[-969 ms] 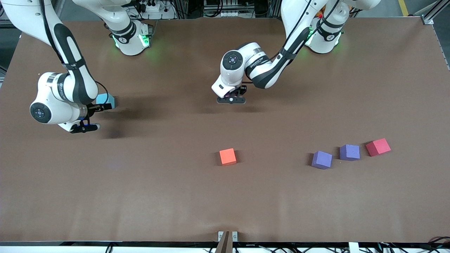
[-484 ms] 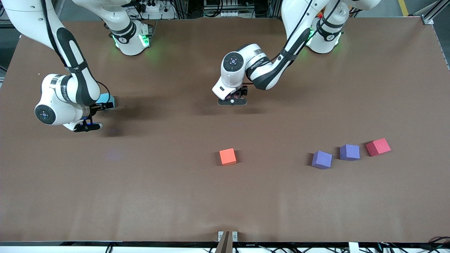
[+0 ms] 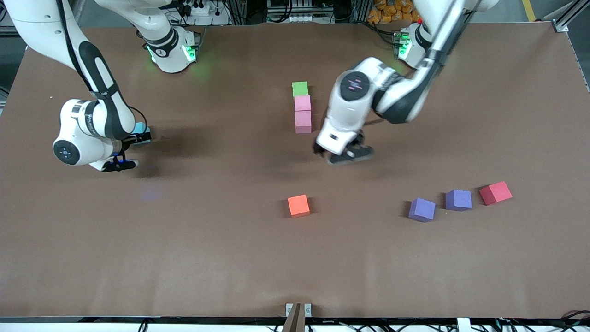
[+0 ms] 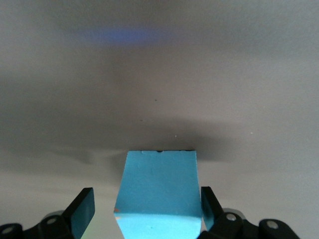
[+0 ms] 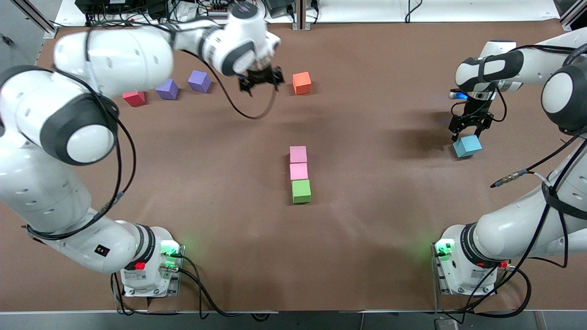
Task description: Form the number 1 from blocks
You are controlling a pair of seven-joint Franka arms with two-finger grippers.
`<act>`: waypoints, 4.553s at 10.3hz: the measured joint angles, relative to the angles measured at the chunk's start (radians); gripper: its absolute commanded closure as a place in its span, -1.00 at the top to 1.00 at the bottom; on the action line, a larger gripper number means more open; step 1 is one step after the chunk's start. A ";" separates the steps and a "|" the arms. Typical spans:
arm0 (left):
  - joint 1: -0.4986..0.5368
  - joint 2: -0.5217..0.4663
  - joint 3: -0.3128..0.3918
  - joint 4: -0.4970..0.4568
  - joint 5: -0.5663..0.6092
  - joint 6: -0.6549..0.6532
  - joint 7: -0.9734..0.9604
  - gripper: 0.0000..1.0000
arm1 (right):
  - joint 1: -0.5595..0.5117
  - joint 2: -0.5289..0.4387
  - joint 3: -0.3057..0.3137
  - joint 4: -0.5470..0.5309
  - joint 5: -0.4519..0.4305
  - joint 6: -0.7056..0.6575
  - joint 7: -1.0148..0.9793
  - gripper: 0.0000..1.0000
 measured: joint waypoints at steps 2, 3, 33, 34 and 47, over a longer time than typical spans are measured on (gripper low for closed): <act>0.091 0.011 0.063 -0.002 0.005 0.000 0.228 1.00 | 0.007 0.009 -0.007 -0.002 -0.005 -0.005 -0.003 0.36; 0.107 0.021 0.117 -0.001 0.006 0.003 0.352 1.00 | 0.014 0.010 -0.019 -0.002 -0.006 -0.007 -0.004 0.29; 0.123 0.281 0.316 0.042 -0.125 0.294 0.880 -1.00 | 1.019 0.212 -0.030 0.457 0.373 0.428 0.721 0.23; 0.120 0.281 0.316 0.044 -0.125 0.294 0.880 -1.00 | 1.023 0.213 -0.030 0.458 0.373 0.428 0.740 0.23; 0.046 0.113 0.283 -0.013 -0.133 0.091 0.875 -1.00 | 1.005 0.222 -0.048 0.504 0.511 0.267 0.871 0.23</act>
